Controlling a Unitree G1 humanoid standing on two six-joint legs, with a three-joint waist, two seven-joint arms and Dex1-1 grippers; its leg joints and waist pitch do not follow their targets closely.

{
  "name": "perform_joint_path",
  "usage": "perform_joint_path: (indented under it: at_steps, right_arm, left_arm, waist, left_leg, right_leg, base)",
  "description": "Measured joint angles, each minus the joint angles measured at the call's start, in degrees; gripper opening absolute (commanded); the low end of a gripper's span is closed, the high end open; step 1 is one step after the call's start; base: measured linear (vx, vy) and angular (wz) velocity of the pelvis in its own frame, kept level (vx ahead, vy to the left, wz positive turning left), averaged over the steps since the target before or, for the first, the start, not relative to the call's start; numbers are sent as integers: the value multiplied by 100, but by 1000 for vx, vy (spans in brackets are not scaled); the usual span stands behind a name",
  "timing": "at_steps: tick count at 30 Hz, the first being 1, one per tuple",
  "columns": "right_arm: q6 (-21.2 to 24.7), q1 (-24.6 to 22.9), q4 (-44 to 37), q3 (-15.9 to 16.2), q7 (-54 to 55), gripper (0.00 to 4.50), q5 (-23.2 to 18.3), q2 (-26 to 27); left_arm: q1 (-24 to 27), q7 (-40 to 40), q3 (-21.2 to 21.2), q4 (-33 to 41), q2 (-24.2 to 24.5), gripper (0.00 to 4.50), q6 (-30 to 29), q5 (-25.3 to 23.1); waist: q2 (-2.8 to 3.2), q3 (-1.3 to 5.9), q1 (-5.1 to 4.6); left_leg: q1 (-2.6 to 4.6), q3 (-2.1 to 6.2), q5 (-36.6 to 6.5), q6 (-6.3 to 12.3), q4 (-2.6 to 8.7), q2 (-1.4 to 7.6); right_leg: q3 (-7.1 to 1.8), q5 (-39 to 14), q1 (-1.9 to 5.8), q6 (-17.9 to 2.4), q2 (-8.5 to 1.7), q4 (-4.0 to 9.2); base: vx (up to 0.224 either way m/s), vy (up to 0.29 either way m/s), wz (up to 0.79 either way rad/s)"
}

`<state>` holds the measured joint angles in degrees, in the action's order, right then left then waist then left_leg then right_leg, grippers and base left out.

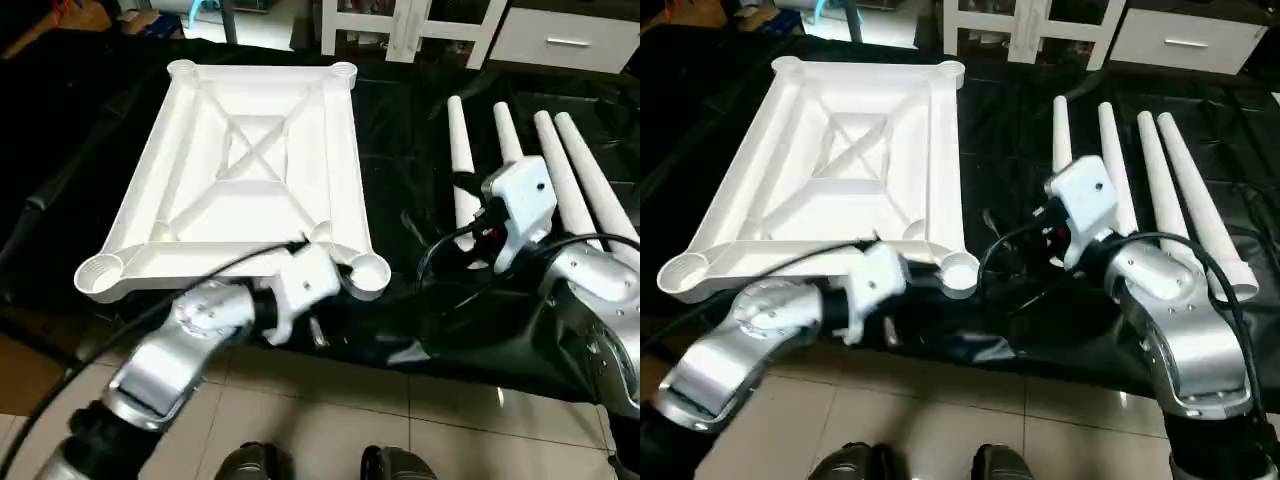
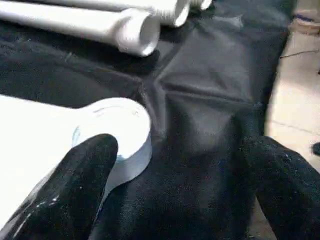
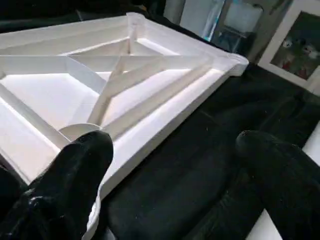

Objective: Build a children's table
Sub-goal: Pick table leg

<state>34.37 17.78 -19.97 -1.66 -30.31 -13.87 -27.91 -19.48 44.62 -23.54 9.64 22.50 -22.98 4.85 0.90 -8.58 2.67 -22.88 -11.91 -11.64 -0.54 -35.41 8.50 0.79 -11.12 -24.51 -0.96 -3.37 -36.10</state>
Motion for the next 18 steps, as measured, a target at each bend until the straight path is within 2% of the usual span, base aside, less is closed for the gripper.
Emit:
perform_joint_path:
  at_steps: [5,8,13,18]
  right_arm:
    - [273,-29,-293,-4,162,450,0,18]
    - [309,-113,-376,9,205,450,5,23]
    - [335,-172,-414,58,255,450,16,61]
    - [404,-189,-468,142,319,450,31,68]
  left_arm:
    - [-502,-950,35,-829,-266,444,579,-679]
    - [-652,-1326,80,-1128,-304,444,754,-907]
    - [-684,-1604,126,-1408,-541,444,906,-1033]
    - [-892,-1958,116,-1942,-685,444,1403,-1315]
  waist:
    - [0,0,-1]
    - [0,0,-7]
    - [0,0,0]
    - [2,2,2]
  left_leg:
    - [-1,1,3,2,0,0]
    - [-2,1,16,28,0,0]
    - [-4,2,18,31,0,0]
    - [-4,3,27,41,-1,0]
  right_leg:
    - [2,2,4,4,0,2]
    - [2,2,4,4,0,7]
    - [4,3,4,4,-1,6]
    - [4,10,6,6,-1,6]
  base:
    - [0,0,0]
    - [0,0,0]
    - [0,0,0]
    - [0,0,0]
